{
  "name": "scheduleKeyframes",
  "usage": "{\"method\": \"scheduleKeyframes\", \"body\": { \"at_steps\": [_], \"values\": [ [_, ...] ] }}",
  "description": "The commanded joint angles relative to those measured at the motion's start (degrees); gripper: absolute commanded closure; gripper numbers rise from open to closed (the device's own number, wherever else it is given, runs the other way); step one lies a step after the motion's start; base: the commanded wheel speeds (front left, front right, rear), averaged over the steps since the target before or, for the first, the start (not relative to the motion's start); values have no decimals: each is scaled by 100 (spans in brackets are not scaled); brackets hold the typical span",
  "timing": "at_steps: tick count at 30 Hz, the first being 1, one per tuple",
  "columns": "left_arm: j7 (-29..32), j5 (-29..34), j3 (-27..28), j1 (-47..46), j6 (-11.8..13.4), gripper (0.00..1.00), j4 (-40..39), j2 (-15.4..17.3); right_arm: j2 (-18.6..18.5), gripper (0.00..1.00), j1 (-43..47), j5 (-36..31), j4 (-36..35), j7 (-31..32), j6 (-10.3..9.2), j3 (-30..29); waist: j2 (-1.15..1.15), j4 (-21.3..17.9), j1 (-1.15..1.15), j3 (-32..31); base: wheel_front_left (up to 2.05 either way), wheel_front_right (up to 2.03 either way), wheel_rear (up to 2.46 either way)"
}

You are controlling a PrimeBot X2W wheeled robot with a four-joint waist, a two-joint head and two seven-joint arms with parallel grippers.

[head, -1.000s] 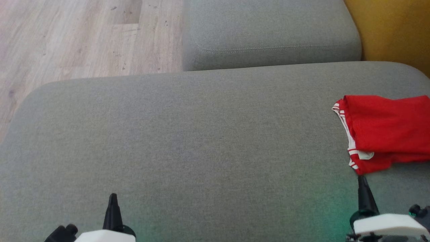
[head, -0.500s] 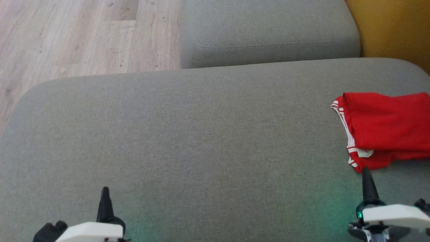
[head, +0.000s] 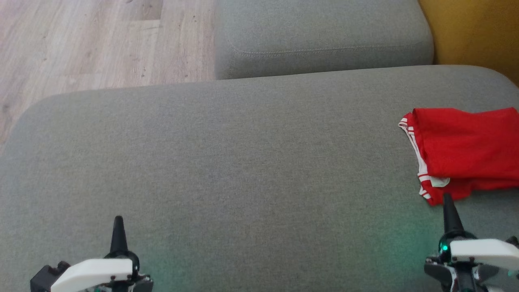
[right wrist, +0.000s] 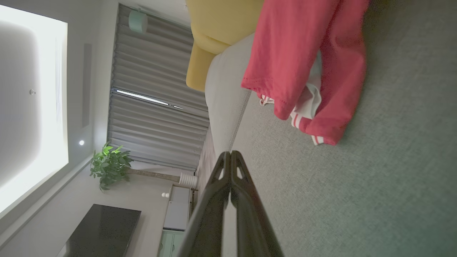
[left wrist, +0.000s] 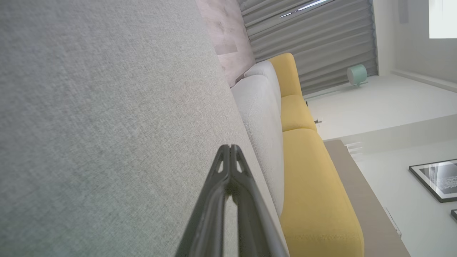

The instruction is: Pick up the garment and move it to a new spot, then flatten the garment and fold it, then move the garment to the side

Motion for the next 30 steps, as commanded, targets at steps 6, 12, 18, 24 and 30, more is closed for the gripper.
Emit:
{"method": "scheduleKeyframes", "body": {
  "at_steps": [6,12,18,24,30],
  "values": [
    [102,-434,327,-410,-104,100,-132,53,-80,100,-472,484,-180,135,-3,3,0,-18,0,29,0,0,0],
    [204,-806,451,-499,-169,100,-115,49,-76,100,-570,885,-172,237,-4,-55,0,-36,0,60,0,0,0],
    [306,-1178,576,-587,-234,100,-98,45,-71,100,-668,1286,-165,339,-4,-113,0,-54,0,90,0,0,0],
    [409,-1549,701,-676,-299,100,-82,40,-66,100,-766,1687,-157,442,-4,-172,0,-72,0,120,0,0,0],
    [477,-1761,785,-729,-337,100,-71,30,-58,100,-824,1919,-152,509,-4,-214,0,-83,0,138,0,0,0]
  ]
}}
